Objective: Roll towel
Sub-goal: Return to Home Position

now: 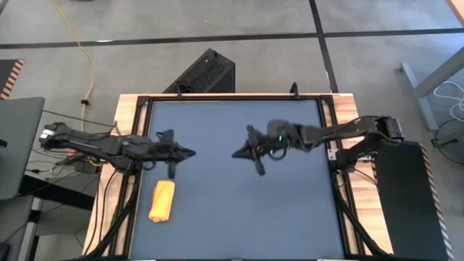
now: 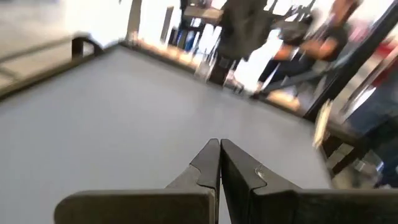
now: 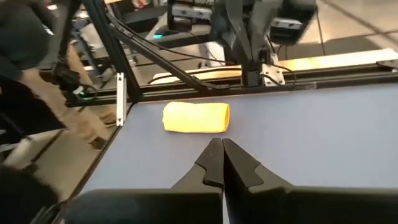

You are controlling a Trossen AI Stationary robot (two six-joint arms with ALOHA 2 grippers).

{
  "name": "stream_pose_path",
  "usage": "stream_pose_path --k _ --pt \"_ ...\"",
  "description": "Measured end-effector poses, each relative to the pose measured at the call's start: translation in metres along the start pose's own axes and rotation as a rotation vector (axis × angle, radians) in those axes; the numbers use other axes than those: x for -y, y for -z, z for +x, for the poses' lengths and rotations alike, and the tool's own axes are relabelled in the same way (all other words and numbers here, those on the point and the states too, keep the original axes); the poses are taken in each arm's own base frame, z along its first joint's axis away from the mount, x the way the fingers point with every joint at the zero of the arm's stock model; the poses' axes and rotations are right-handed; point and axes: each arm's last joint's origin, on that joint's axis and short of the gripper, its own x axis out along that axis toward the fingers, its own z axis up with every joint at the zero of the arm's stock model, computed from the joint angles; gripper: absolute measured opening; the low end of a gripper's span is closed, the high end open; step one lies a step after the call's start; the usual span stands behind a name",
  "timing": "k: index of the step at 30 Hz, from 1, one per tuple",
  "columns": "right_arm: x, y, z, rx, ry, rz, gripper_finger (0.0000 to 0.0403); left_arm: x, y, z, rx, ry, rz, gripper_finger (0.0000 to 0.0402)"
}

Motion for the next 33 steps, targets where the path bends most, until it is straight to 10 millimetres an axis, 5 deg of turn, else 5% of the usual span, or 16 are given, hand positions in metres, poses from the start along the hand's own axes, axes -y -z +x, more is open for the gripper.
stream_pose_path --k 6,12,20,24,33 --pt "0.018 -0.011 -0.038 -0.038 0.069 0.06 0.0022 -0.024 0.011 -0.052 0.164 0.056 -0.068 0.0" --pt "0.009 -0.005 -0.053 -0.014 0.172 0.129 0.0019 -0.041 0.019 -0.091 0.223 0.085 -0.071 0.0" --pt "0.014 0.06 -0.069 0.309 0.223 0.339 0.002 -0.037 0.032 -0.081 0.046 0.191 0.036 0.0" --pt "0.016 0.084 -0.076 0.455 0.212 0.393 0.002 -0.038 0.041 -0.074 0.092 0.229 0.032 0.0" --pt "0.028 0.131 -0.09 0.444 0.231 0.409 0.002 -0.046 0.075 -0.052 0.17 0.232 -0.018 0.0"
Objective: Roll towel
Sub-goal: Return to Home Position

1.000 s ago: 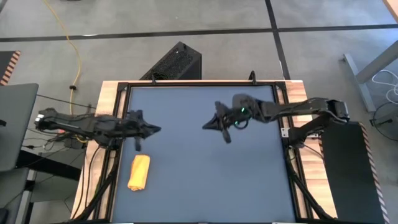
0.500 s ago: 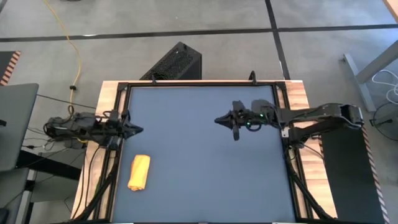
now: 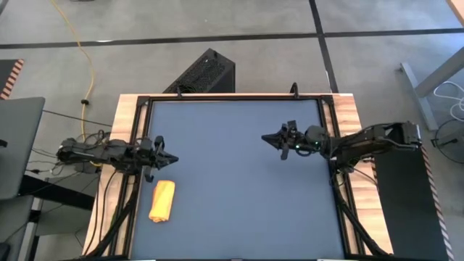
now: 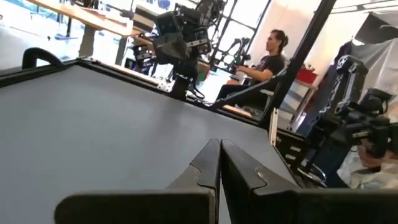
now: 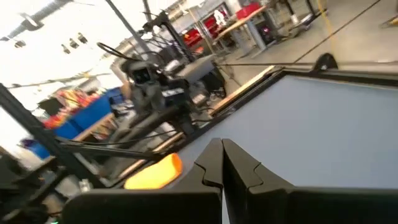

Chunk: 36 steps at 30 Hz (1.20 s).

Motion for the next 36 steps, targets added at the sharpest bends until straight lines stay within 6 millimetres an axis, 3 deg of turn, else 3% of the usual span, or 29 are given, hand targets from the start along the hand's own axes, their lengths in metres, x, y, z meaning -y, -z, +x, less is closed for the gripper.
stream_pose_path --k 9,15,24,36 --pt "0.024 0.012 -0.043 0.088 0.003 -0.018 0.002 -0.011 0.021 0.004 -0.006 -0.064 -0.023 0.0" --pt "0.031 0.005 -0.045 0.091 -0.006 -0.168 0.002 -0.015 0.019 0.005 0.008 -0.102 0.017 0.0" --pt "0.058 -0.006 -0.054 0.012 0.005 -0.199 0.002 -0.018 0.018 0.005 0.015 -0.12 0.002 0.0" --pt "0.063 -0.007 -0.056 0.01 0.024 -0.237 0.002 -0.016 0.019 0.004 0.0 -0.072 -0.026 0.0"
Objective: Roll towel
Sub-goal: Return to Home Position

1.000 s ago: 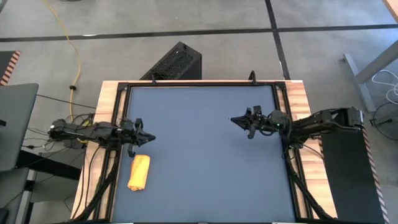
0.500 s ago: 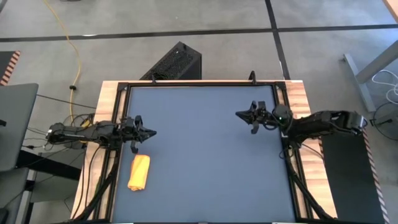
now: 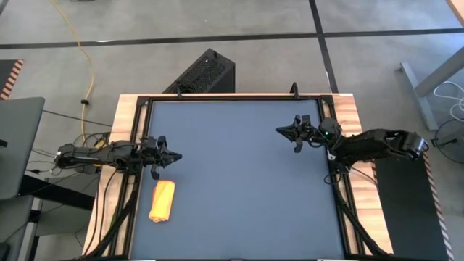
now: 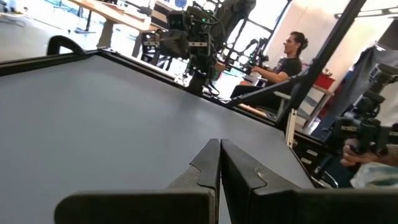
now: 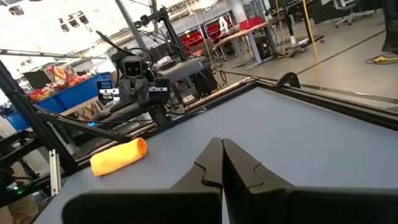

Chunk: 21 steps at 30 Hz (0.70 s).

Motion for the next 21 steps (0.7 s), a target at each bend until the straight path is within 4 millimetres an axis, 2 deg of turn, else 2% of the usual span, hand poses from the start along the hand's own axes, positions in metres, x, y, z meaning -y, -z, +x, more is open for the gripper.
stream_pose_path --k 17,21 --pt "-0.009 0.012 0.005 -0.069 0.022 -0.021 0.002 0.001 0.003 0.0 -0.045 0.057 -0.005 0.0" --pt "-0.007 0.021 0.005 -0.137 0.103 0.006 0.002 0.001 0.003 0.0 -0.043 0.048 0.004 0.0"
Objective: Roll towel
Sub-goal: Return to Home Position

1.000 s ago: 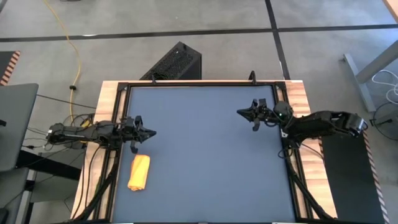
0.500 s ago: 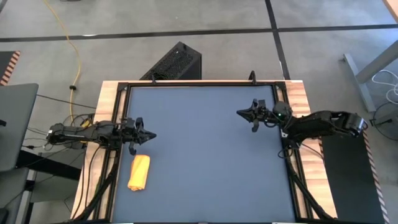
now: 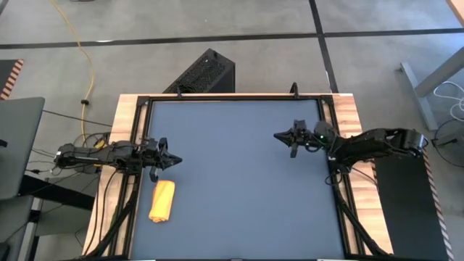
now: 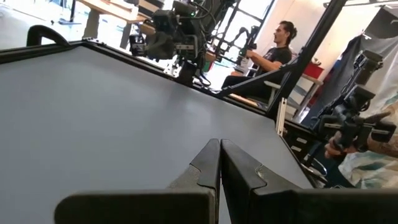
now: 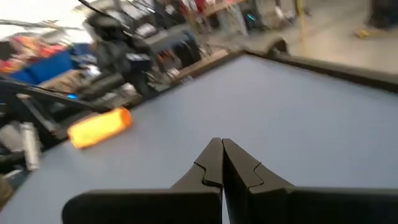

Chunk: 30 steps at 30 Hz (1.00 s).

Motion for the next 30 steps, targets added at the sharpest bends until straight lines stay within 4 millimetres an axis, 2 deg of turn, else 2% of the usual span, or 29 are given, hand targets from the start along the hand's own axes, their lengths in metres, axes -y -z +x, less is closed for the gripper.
stream_pose_path --k 4,8,11,14,23,30 --pt "-0.001 0.005 0.003 -0.067 0.013 0.051 0.002 0.0 0.0 0.0 0.0 0.0 0.0 0.0" --pt "-0.012 -0.01 0.004 0.052 -0.067 0.054 0.002 0.001 0.001 0.0 -0.013 0.024 -0.001 0.0" --pt "-0.02 -0.012 -0.001 0.074 -0.104 0.051 0.0018 0.002 0.001 0.0 -0.033 0.056 0.0 0.0" --pt "-0.029 -0.01 -0.004 0.051 -0.095 0.129 0.0018 0.002 0.001 -0.001 -0.056 0.046 -0.007 0.0" --pt "-0.05 -0.002 -0.019 0.012 -0.008 0.125 0.0017 0.002 0.0 -0.001 -0.065 0.038 -0.007 0.0" --pt "-0.048 0.008 -0.035 -0.113 0.05 0.072 0.0021 0.002 0.0 -0.001 -0.067 0.037 -0.008 0.0"
